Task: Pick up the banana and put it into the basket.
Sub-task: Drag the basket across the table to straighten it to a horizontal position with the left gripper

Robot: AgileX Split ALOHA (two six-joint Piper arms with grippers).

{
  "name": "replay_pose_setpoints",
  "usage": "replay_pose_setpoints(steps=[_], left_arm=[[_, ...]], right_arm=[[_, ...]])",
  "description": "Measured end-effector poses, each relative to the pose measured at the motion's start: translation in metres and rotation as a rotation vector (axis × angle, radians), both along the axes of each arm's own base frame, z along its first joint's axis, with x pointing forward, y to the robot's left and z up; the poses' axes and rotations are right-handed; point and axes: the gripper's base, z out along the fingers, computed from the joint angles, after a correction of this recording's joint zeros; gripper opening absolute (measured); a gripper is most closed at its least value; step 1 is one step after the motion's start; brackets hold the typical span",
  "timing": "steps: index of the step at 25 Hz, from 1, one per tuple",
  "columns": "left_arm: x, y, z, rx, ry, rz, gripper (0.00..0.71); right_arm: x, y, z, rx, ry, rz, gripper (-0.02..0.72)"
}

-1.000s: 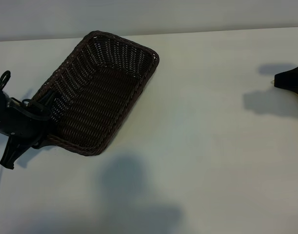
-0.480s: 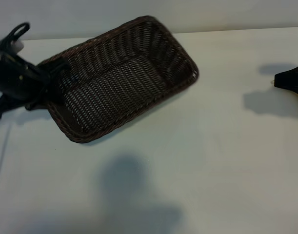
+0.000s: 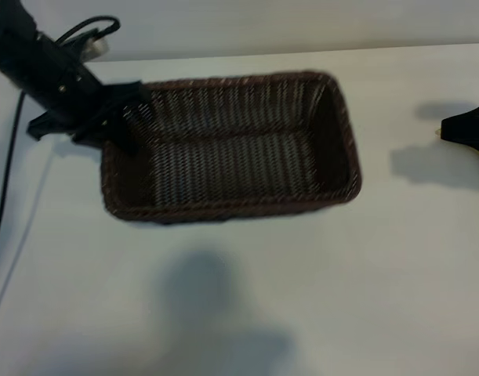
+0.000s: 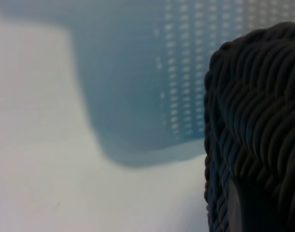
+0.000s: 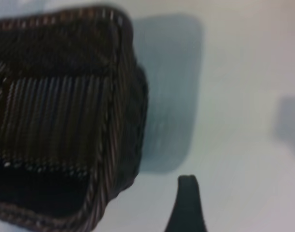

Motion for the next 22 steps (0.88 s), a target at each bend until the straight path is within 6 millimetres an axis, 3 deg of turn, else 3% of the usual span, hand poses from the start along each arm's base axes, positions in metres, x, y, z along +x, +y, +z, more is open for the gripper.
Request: replay_pose_setpoints(steps=[4,14,22], left_arm=[[0.011,-0.008,-0.008,-0.028,-0.013,-0.033,0.155],[0.018,-0.030,-0.052,-0.014,0.020,-0.095,0.155],[0.019,-0.030,-0.056,-0.012,0.020,-0.087,0.155]], right_arm=[[0.000,0.000,0.000,0.000,0.000,0.000,0.581],[0.000,0.000,0.000,0.000,0.000,0.000,0.581],[0.000,0.000,0.000,0.000,0.000,0.000,0.581]])
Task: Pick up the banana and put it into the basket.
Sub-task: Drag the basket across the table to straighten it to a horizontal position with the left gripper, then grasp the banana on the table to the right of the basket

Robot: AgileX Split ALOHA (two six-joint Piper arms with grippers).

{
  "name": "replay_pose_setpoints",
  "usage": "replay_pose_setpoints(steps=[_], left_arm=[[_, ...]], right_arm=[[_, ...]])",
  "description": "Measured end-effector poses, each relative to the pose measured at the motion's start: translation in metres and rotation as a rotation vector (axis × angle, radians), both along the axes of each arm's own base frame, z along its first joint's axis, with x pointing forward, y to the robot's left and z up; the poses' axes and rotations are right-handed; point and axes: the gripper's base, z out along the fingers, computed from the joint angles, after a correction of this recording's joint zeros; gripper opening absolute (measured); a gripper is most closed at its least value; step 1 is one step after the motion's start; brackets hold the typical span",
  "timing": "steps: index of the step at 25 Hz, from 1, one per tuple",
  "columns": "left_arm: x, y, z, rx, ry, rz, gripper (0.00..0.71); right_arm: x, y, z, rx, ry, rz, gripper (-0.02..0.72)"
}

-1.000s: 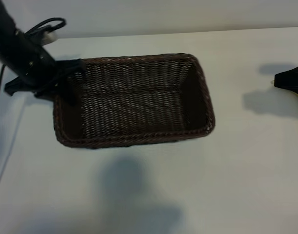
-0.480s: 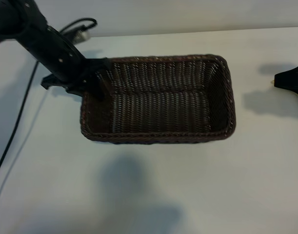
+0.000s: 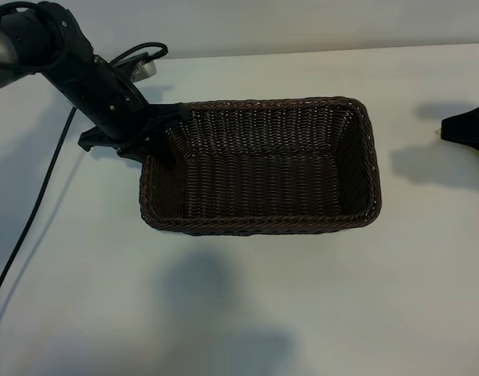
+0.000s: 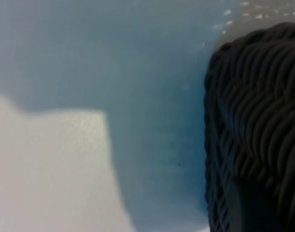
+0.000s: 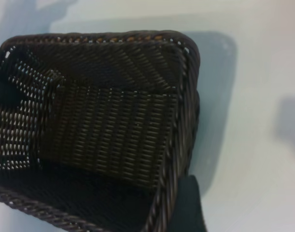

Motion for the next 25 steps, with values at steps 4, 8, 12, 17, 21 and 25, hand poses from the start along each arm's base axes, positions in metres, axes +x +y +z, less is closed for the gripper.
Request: replay_pose_setpoints(steps=[4,8,12,17,21,25], left_arm=[[0.000,0.000,0.000,-0.001,0.001,0.001,0.158],[0.000,-0.001,0.000,-0.012,0.003,0.008,0.258],[0.000,-0.002,0.001,-0.023,0.004,0.014,0.438],[0.000,-0.002,0.001,-0.022,0.005,0.013,0.564],[-0.003,0.000,0.008,-0.009,0.008,-0.008,0.570],[-0.006,0.002,0.028,0.001,-0.040,-0.022,0.570]], right_arm=[[0.000,0.000,0.000,0.000,0.000,0.000,0.581],[0.000,0.000,0.000,0.001,0.001,-0.001,0.581],[0.000,0.000,0.000,0.002,0.001,-0.002,0.581],[0.000,0.000,0.000,0.002,0.002,-0.002,0.581],[0.000,0.000,0.000,0.002,0.002,-0.002,0.581],[0.000,0.000,0.000,0.002,0.002,-0.002,0.581]])
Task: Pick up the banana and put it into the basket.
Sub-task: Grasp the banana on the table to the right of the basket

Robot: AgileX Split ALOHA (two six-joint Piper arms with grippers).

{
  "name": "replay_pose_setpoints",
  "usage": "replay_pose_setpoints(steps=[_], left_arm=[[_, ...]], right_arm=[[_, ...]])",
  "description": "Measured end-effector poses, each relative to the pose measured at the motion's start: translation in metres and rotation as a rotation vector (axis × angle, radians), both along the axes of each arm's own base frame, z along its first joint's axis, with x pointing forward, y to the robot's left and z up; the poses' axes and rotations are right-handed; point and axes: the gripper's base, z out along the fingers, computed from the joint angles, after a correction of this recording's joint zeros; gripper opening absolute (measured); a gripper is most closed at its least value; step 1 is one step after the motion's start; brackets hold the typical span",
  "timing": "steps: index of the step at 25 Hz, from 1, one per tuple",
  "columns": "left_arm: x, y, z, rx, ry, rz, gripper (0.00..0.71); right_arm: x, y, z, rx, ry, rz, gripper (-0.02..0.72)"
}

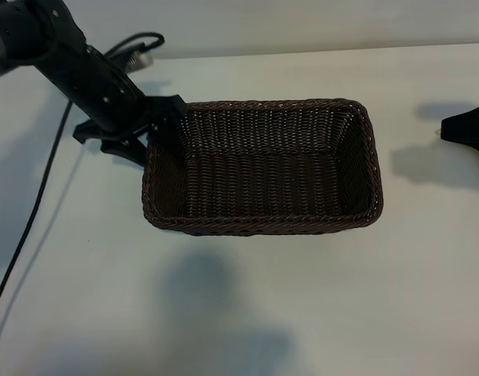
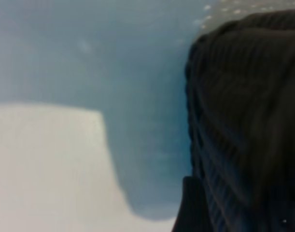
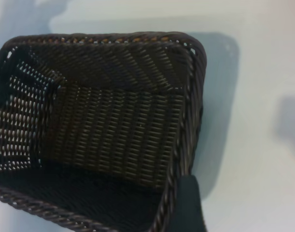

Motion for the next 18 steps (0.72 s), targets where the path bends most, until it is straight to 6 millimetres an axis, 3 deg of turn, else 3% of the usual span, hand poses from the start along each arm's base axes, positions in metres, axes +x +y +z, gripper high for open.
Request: replay_pose_setpoints(steps=[7,12,18], left_arm=[[-0.014,0.010,0.055,0.061,-0.128,-0.005,0.570],[-0.029,0.028,0.093,0.219,-0.238,0.004,0.570],[-0.035,0.052,0.109,0.460,-0.275,0.059,0.570]], right_arm=[[0.000,0.000,0.000,0.005,0.004,-0.006,0.581],[0.000,0.000,0.000,0.007,0.015,-0.013,0.581],[0.000,0.000,-0.001,0.009,0.021,-0.018,0.581]])
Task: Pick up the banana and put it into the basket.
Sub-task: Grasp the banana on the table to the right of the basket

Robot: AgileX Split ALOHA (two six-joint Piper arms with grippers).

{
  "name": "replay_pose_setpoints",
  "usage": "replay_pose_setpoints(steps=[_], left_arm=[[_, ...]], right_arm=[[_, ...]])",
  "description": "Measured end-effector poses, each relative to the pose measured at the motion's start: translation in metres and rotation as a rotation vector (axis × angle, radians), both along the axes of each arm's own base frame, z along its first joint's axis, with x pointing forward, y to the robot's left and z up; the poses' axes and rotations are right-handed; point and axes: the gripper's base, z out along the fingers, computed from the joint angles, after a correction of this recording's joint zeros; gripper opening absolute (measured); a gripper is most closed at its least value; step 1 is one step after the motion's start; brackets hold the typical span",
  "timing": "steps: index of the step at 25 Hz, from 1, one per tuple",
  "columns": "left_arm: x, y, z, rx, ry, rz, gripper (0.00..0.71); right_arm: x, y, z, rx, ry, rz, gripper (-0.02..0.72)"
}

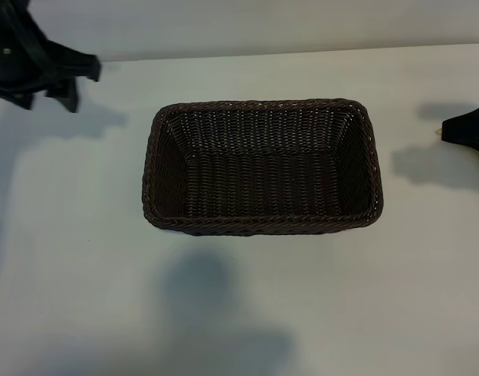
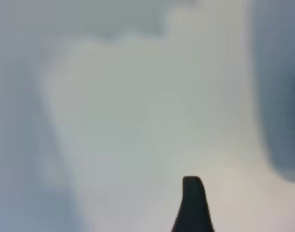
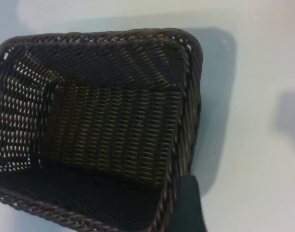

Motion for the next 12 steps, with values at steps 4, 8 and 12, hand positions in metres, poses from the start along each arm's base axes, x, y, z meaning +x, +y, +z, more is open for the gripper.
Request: replay_pose_setpoints(steps=[4,8,12], left_arm=[[0.001,0.016,0.000,0.040,0.004,0.039,0.570],[0.001,0.052,0.000,0.056,0.024,0.139,0.570],[-0.006,0.094,-0.001,0.080,0.084,0.246,0.570]], right_arm=[[0.000,0.000,0.000,0.000,0.001,0.000,0.581],[0.000,0.000,0.000,-0.005,0.002,0.002,0.581],[0.000,0.000,0.000,-0.006,0.000,0.001,0.581]])
